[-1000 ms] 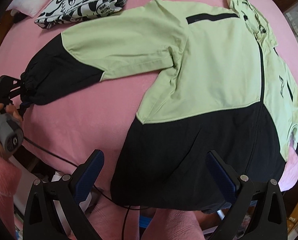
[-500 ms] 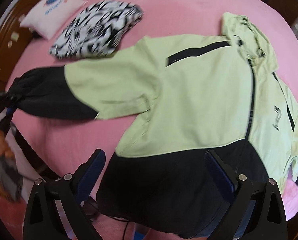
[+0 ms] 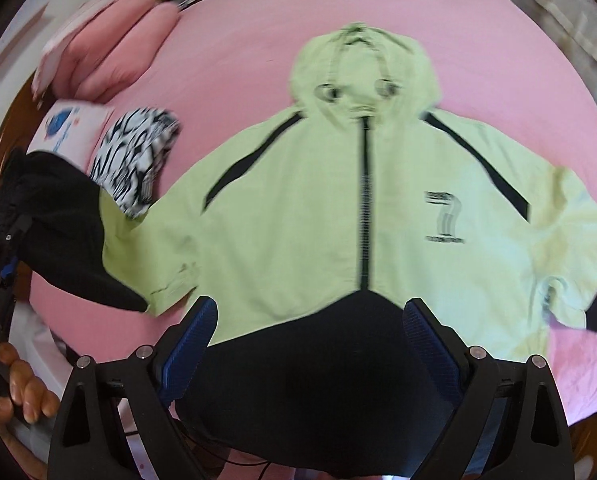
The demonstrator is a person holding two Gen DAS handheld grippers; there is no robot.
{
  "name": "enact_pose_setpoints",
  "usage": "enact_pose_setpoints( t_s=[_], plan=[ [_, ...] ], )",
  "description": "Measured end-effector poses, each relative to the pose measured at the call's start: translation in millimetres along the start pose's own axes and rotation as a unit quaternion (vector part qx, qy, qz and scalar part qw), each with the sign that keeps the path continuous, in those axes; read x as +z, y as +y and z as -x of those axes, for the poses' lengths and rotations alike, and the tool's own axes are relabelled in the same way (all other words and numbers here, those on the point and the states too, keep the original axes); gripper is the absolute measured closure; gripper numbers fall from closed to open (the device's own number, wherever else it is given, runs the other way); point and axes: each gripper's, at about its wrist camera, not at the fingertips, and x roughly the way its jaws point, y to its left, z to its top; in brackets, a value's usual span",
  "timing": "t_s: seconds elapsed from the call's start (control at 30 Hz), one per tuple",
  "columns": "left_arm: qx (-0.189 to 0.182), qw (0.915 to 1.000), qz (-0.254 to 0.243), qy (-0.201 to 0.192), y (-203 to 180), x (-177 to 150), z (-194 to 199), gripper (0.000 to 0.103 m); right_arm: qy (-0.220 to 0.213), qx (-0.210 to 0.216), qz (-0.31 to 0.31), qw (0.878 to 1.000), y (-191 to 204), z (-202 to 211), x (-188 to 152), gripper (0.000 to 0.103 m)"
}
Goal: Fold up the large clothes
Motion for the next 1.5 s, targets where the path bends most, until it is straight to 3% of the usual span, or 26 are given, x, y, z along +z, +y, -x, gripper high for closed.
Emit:
enact_pose_setpoints(
  t_s=[0.2, 0.33, 0.43, 0.47, 0.53, 0.57, 0.6, 0.7, 0.77, 0.93, 1.1, 1.3, 1.43, 1.5],
  plan=[
    [-0.017, 0.9924, -0.096, 0.075, -97.1, -56.4, -55.0, 0.095, -0.011, -0.003, -0.047, 0.999, -61.4, 9.4, 6.4, 0.007],
    [-0.042, 0.9812, -0.135, 0.132, -120.6, -112.6, -80.4, 0.095, -0.009, 0.0, -0.069, 0.998, -90.8, 5.1, 5.2, 0.008],
    [-0.029, 0.9652, -0.164, 0.202, -128.2, -153.4, -115.8, 0.095, 0.002, 0.004, -0.077, 0.997, -104.7, -3.8, 4.3, 0.008],
    [-0.027, 0.956, -0.172, 0.236, -132.5, -170.5, -128.0, 0.094, 0.005, 0.012, -0.079, 0.997, -109.6, -7.3, 4.8, 0.008],
    [-0.028, 0.9412, -0.192, 0.276, -130.6, -186.3, -142.0, 0.087, 0.012, 0.026, -0.082, 0.996, -114.1, -14.3, 5.2, 0.008],
    [-0.032, 0.9312, -0.209, 0.297, -134.7, -199.6, -145.0, 0.079, 0.017, 0.034, -0.084, 0.996, -117.4, -19.2, 6.4, 0.008],
    [-0.036, 0.928, -0.215, 0.302, -129.5, -202.9, -147.0, 0.07, 0.024, 0.038, -0.086, 0.995, -119.3, -23.0, 7.2, 0.007],
    [-0.047, 0.9331, -0.202, 0.294, -114.0, -199.3, -145.9, 0.053, 0.038, 0.051, -0.09, 0.994, -121.9, -34.2, 10.6, 0.007],
    [-0.051, 0.9371, -0.191, 0.288, -107.9, -194.1, -134.2, 0.049, 0.049, 0.072, -0.094, 0.992, -120.3, -43.7, 12.9, 0.007],
    [-0.039, 0.9342, -0.195, 0.296, -85.5, -173.2, -122.3, 0.049, 0.088, 0.131, -0.126, 0.979, -106.8, -72.9, 15.9, 0.007],
    [0.008, 0.9346, -0.184, 0.304, -33.9, -152.0, -95.2, 0.049, 0.117, 0.185, -0.16, 0.963, -78.8, -110.7, 17.4, 0.008],
    [0.072, 0.9333, -0.134, 0.325, 54.5, -147.1, -91.2, 0.048, 0.142, 0.173, -0.17, 0.96, -45.8, -159.9, 20.6, 0.015],
    [0.085, 0.9317, -0.096, 0.34, 107.6, -148.0, -101.7, 0.048, 0.139, 0.148, -0.165, 0.965, -25.8, -183.0, 27.2, 0.016],
    [0.07, 0.935, -0.086, 0.337, 128.9, -147.3, -105.2, 0.048, 0.13, 0.138, -0.161, 0.969, -19.0, -188.6, 33.0, 0.031]
  ],
)
